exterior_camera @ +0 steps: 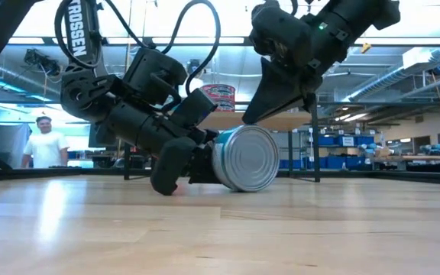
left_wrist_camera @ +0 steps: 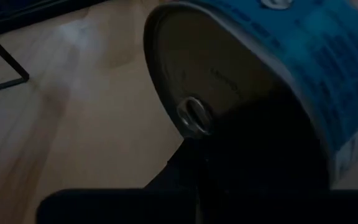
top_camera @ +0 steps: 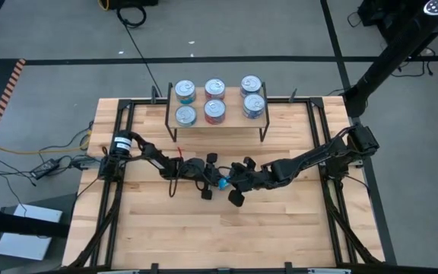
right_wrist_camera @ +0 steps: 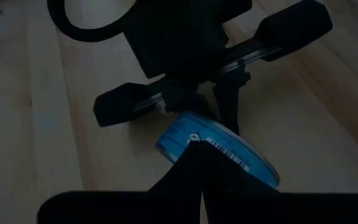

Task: Stack canned seafood by type on shelf
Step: Stack the yellow blue tuna can on top of the other yellow blue tuna can on the shelf

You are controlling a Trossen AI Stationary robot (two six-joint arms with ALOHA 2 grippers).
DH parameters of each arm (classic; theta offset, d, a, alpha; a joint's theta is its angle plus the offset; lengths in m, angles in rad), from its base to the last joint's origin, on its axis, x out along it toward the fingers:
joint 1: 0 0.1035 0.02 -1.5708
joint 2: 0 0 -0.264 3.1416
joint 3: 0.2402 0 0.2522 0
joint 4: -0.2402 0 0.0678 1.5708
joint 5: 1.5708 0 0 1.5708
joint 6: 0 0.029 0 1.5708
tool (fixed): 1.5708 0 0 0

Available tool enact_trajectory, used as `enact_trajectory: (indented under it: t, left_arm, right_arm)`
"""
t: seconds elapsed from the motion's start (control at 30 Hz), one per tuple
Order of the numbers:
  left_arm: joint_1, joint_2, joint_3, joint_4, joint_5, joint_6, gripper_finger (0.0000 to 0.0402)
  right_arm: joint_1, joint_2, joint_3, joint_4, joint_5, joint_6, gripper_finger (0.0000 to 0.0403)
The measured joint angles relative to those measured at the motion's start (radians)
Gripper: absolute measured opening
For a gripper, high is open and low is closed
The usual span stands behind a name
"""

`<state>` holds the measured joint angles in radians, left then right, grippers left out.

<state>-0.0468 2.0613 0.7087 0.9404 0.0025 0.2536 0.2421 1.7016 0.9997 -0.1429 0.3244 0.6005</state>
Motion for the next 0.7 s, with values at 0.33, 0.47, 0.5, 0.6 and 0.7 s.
enact_trajectory:
  t: [0.33,0.47,0.5,0.6,0.7]
  left_arm:
    - [0.005,-0.110,-0.126,-0.014,-0.076,0.004,0.0002]
    - [-0.004,-0.199,-0.212,-0.016,-0.128,-0.017,0.0002]
    - [-0.008,-0.217,-0.229,-0.009,-0.132,-0.041,0.0002]
    - [-0.033,-0.270,-0.273,-0.010,-0.127,-0.152,0.0008]
    - [-0.074,-0.313,-0.292,-0.003,-0.127,-0.228,0.0019]
  right_arm:
    - [0.000,0.001,0.000,-0.004,-0.002,-0.010,0.0009]
    - [-0.001,0.001,-0.001,-0.003,0.000,-0.028,0.0009]
    - [-0.002,0.001,-0.001,-0.002,-0.001,-0.028,0.0009]
    - [-0.005,0.002,-0.001,-0.001,-0.003,-0.035,0.0009]
    - [-0.005,0.002,-0.002,0.002,-0.002,-0.049,0.0009]
